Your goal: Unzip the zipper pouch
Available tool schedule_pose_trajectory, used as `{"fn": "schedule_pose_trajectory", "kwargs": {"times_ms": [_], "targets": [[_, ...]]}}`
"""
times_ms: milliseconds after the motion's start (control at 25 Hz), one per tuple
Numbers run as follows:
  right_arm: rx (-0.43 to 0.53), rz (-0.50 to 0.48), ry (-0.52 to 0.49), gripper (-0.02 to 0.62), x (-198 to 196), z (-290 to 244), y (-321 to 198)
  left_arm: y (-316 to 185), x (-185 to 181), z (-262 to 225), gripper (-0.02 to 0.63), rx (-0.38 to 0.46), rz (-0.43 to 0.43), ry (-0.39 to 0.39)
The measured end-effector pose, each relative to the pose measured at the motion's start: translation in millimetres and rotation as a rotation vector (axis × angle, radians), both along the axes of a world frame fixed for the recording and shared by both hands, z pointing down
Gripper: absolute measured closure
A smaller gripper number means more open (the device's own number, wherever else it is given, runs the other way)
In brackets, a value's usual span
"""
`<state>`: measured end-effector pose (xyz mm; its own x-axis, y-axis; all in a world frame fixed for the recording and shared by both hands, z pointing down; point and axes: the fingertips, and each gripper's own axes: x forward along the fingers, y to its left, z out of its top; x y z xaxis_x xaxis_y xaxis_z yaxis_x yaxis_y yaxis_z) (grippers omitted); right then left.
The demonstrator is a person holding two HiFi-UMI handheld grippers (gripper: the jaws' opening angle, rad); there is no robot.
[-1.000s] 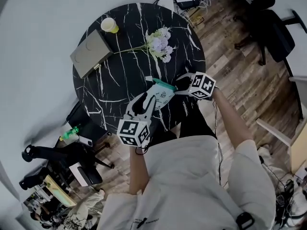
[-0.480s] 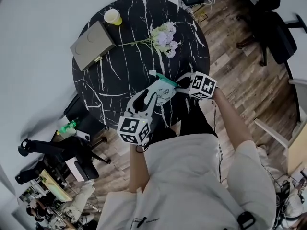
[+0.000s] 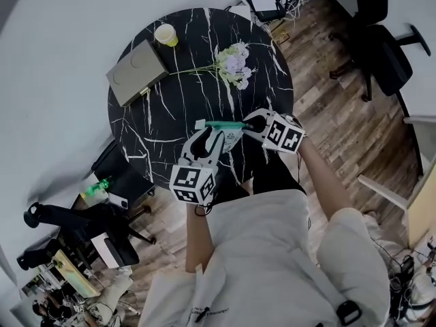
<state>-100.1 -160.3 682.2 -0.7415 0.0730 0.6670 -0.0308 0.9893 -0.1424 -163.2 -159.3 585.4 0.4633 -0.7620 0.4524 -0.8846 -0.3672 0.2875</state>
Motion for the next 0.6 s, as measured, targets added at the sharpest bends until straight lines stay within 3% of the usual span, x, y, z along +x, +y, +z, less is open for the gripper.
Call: {"fn": "schedule_pose_trajectory", "kwargs": {"times_ms": [280, 480, 600], "targets": [[0.155, -0.083, 0.033, 0.538, -16, -36, 8, -1, -7, -29, 0.465, 0.081, 0.076, -0.097], [0.276, -0.174, 0.092, 0.540, -22, -58, 6, 0, -1, -39, 0.463, 0.123, 0.267, -0.289], [0.296, -0.198, 0.102, 0.540, -25, -70, 9, 10, 13, -27, 0.454, 0.057, 0.416, -0.400]]}}
